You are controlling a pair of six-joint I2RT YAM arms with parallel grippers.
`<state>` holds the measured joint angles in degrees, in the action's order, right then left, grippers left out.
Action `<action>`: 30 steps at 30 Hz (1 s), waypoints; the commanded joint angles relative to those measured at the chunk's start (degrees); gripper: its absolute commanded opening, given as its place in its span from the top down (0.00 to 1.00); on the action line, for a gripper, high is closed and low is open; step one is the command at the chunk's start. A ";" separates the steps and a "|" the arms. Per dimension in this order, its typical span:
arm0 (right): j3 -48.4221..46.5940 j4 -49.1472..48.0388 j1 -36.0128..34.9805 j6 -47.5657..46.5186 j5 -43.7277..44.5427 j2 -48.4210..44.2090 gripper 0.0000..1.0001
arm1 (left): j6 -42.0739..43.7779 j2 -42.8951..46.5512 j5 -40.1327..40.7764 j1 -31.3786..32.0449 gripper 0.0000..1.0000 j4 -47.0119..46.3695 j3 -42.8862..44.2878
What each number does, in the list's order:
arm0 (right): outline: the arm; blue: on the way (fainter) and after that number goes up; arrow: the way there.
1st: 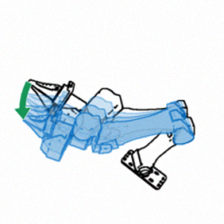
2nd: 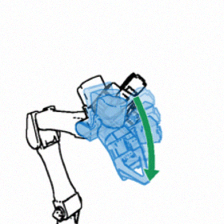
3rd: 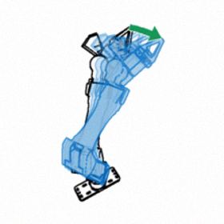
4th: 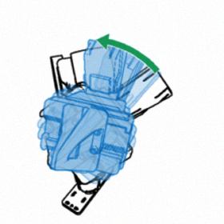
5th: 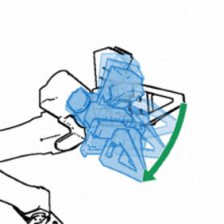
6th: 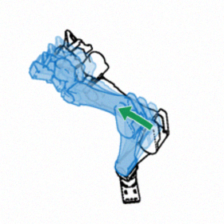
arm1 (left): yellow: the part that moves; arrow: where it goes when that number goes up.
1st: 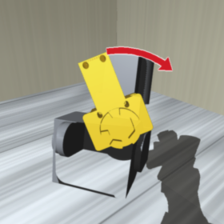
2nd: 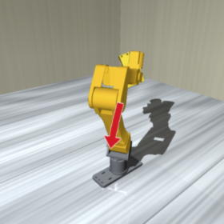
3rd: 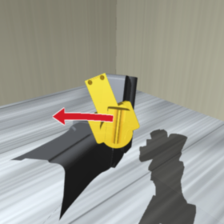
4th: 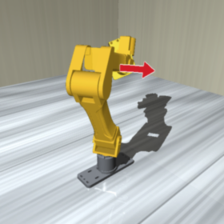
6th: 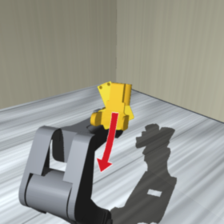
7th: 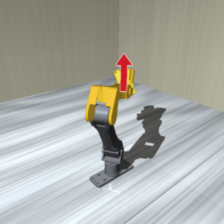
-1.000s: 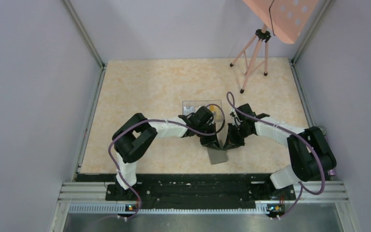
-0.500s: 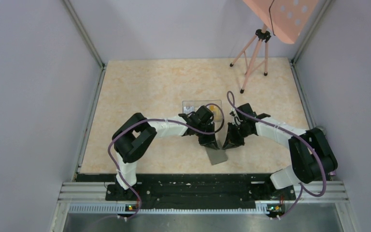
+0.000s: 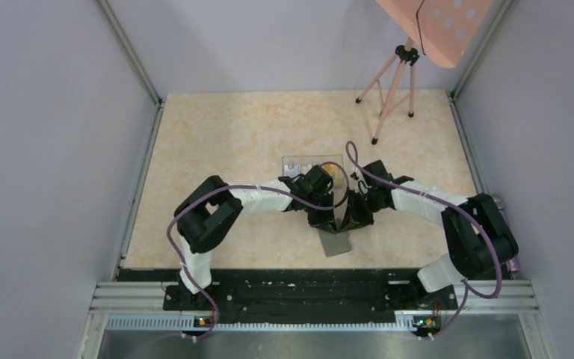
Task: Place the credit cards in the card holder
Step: Close the card holder at the center of the board.
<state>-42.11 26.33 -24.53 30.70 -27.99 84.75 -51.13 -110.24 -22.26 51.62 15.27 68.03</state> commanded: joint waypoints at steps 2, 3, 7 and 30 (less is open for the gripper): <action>-0.01 -1.80 -2.57 -0.10 1.11 3.87 1.00 | 2.32 -1.17 3.08 1.41 1.00 4.10 0.60; 0.08 -1.54 -2.99 -0.24 1.66 4.36 1.00 | 2.43 -1.33 3.45 1.51 1.00 4.46 0.48; 1.10 0.46 -4.23 -0.33 4.98 5.47 1.00 | 3.04 -1.69 6.06 1.98 1.00 5.99 -0.27; 8.93 2.80 -9.52 1.32 15.56 6.03 1.00 | 6.57 -9.62 21.10 7.58 1.00 14.73 1.04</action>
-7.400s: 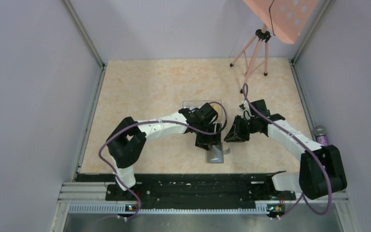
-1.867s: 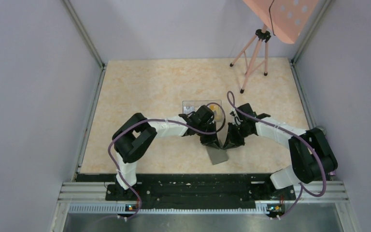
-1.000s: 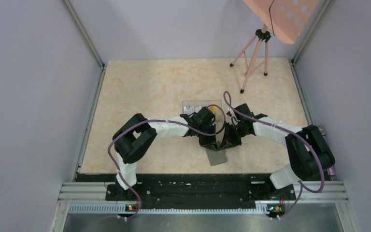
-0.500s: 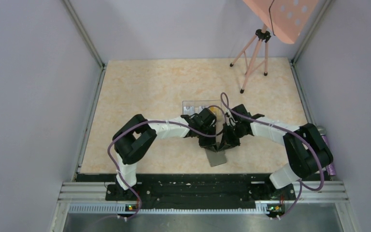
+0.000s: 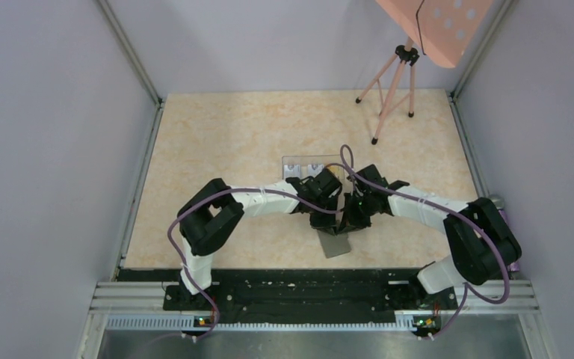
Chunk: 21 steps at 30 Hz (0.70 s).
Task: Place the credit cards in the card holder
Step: Close the card holder at the center of the board.
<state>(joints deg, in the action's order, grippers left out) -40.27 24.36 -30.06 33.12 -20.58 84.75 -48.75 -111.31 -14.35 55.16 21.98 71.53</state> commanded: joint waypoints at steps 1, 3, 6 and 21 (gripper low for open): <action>7.20 4.74 -4.03 -1.17 8.25 6.27 1.00 | 4.53 -8.95 14.61 4.77 1.00 9.02 -1.67; 7.18 4.48 -4.25 -1.16 8.04 6.27 1.00 | 5.01 -9.78 15.67 5.62 1.00 10.14 -0.57; 6.61 4.17 -4.30 -1.26 7.17 4.34 1.00 | 5.40 -9.84 15.17 5.80 1.00 10.22 -0.10; 0.07 5.42 -2.77 0.63 3.47 -10.00 1.00 | 4.72 -0.92 14.66 5.33 1.00 11.41 5.61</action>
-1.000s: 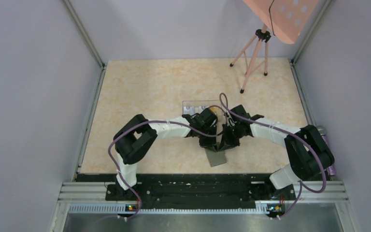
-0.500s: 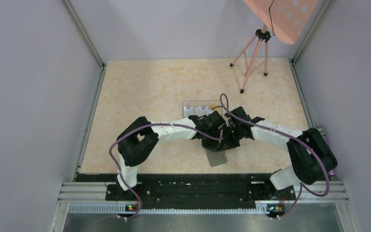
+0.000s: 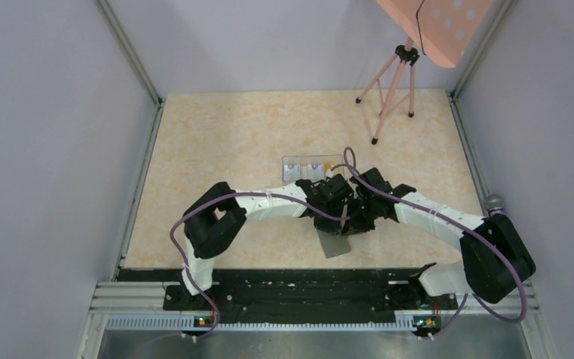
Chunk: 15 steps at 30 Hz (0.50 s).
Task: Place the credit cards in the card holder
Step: Close the card holder at the center of the board.
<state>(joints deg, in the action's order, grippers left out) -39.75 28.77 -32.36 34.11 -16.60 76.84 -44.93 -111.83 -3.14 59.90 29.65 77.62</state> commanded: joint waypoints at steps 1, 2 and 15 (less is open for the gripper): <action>-0.24 0.57 -0.41 -0.25 -0.92 -2.05 1.00 | 0.83 0.06 3.41 0.55 1.00 3.75 -0.24; 0.02 0.16 -0.35 -0.05 -1.34 -2.12 1.00 | 0.67 0.47 1.86 0.46 1.00 3.75 0.01; 0.64 -2.90 1.35 0.68 -3.82 -1.40 1.00 | -0.55 4.36 0.01 0.37 1.00 1.90 -0.94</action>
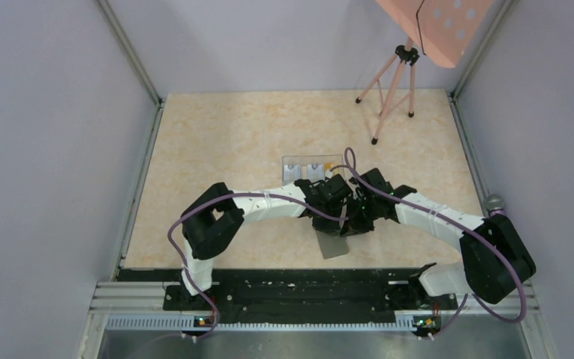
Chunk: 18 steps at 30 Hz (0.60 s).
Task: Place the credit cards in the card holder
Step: Close the card holder at the center of the board.
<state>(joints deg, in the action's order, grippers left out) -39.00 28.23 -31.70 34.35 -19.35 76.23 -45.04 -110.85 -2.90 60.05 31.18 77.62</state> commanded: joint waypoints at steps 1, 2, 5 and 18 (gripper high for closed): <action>-0.11 -2.60 0.82 0.60 -1.26 -0.61 1.00 | -0.54 3.36 -0.47 0.17 1.00 0.11 -1.03; -0.11 -2.79 0.85 0.61 -1.45 -0.37 1.00 | -0.56 3.29 -0.34 0.28 1.00 0.26 -1.02; -0.03 -3.83 0.81 0.79 -1.97 0.47 1.00 | -0.41 2.96 -0.61 0.23 1.00 0.40 -1.10; 3.62 -5.38 0.85 0.90 -3.34 4.48 1.00 | 0.02 0.35 -0.37 1.35 1.00 0.30 -4.26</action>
<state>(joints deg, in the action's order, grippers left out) -36.93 24.12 -31.24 34.89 -22.59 79.70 -45.30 -110.39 -3.66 60.10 30.33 76.05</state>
